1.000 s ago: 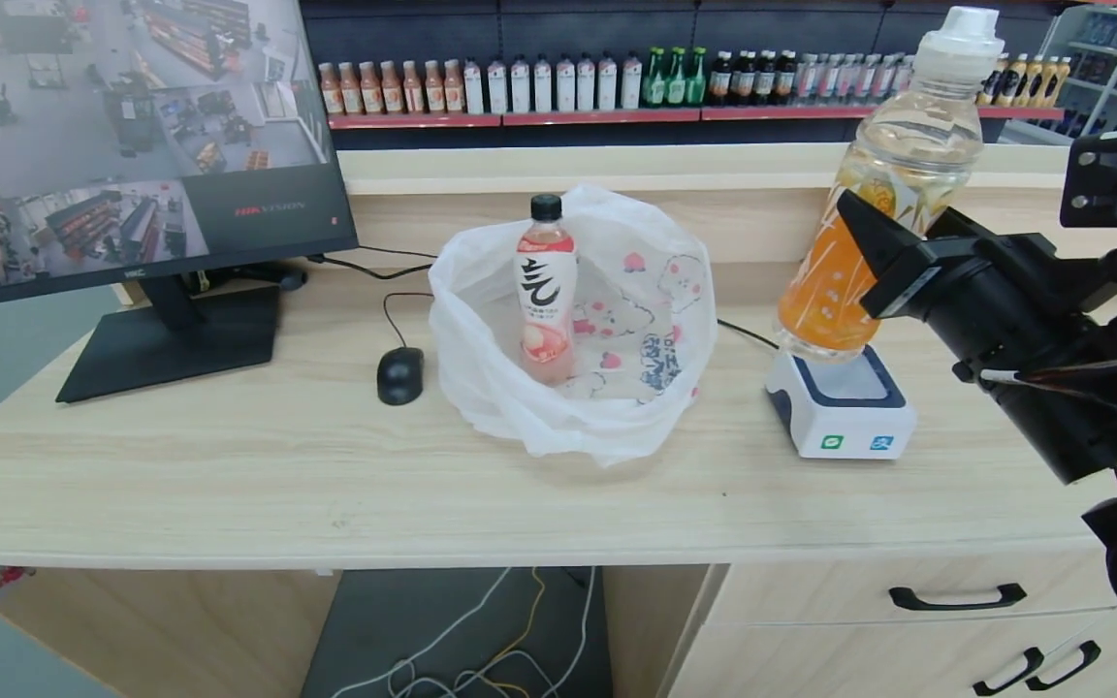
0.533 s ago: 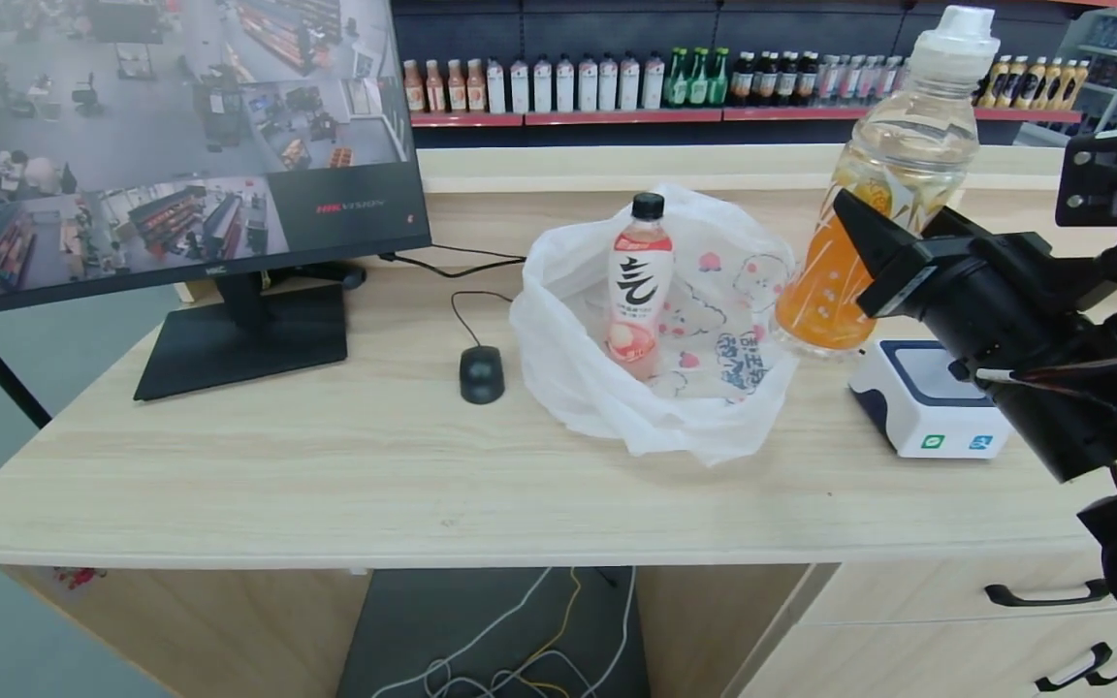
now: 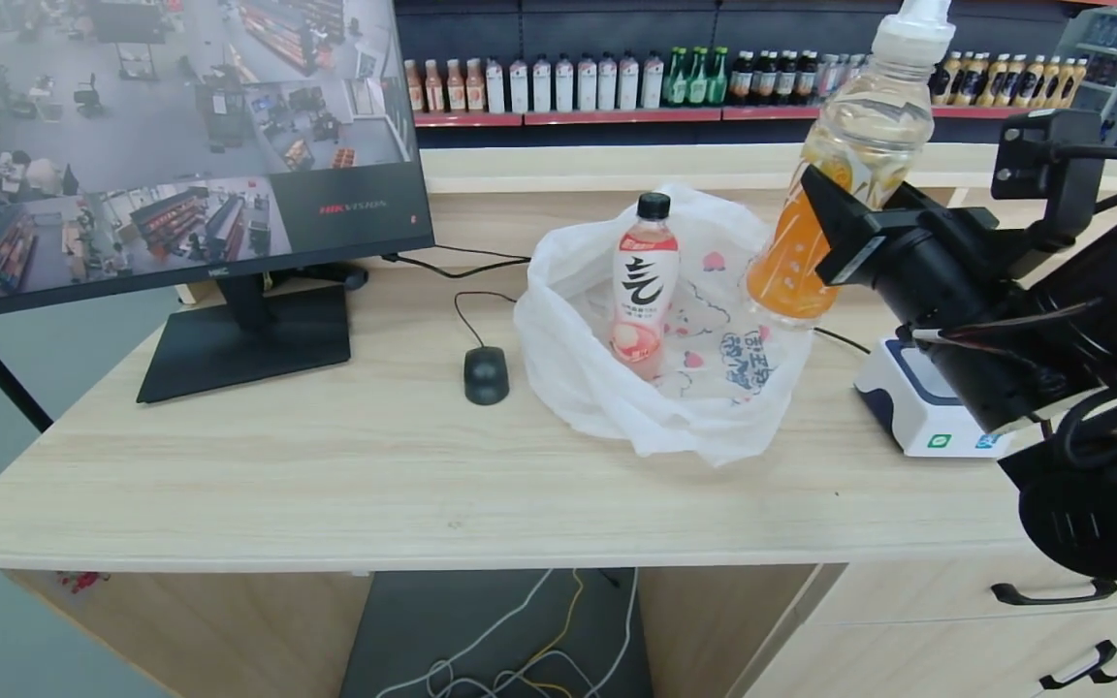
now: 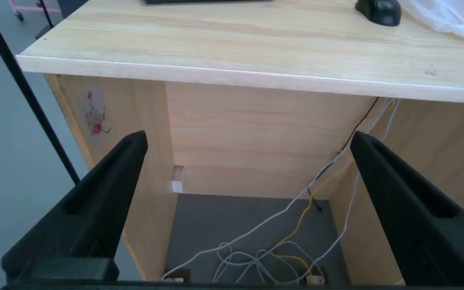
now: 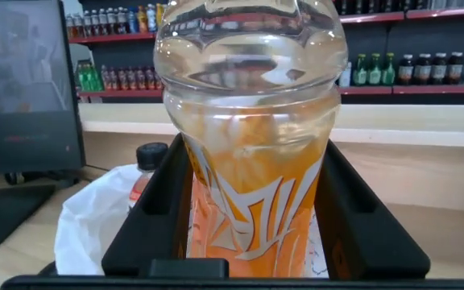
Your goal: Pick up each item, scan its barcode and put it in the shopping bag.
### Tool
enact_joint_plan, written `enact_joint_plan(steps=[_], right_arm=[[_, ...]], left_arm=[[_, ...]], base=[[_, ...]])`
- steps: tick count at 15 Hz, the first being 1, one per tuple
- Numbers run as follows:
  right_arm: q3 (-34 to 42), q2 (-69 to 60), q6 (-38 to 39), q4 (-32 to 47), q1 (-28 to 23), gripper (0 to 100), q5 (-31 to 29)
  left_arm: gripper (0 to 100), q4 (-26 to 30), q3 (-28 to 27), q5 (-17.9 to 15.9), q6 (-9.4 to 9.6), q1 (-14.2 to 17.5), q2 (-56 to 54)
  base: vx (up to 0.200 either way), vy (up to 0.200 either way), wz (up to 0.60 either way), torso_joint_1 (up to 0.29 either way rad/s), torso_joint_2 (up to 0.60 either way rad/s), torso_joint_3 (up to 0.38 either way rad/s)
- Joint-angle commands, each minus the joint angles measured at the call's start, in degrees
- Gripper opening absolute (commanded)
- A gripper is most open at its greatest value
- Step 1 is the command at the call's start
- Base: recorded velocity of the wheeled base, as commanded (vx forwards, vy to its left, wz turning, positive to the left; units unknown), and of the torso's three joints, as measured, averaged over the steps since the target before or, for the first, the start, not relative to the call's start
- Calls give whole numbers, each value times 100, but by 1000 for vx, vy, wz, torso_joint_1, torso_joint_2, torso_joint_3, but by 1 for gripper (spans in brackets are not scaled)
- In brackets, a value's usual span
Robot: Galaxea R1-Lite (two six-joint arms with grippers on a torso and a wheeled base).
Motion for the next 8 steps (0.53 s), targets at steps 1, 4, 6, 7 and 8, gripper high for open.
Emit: enact_joint_plan(steps=[1,4,6,7,8], right_arm=[[-339,434,-2,5,7,0,3],[-787,996,-2,23,-1,0,-5],[-937,1189,-2,32,34,0,-23],[-981,1295,-10,32,25,0,-23],[-1025,1418,-10,32,16,0,-14]], left_arm=[[100,0,0,-9,0,-9,-2],[100,0,0,0,0,-9,-2],[100,0,0,0,0,-9,-2],[100,0,0,0,0,-9,-2],[100,0,0,0,0,-9,-2]], base=[[0,0,0,0,0,0],[0,0,0,0,0,0],[0,0,0,0,0,0],[0,0,0,0,0,0],[0,0,0,0,0,0]])
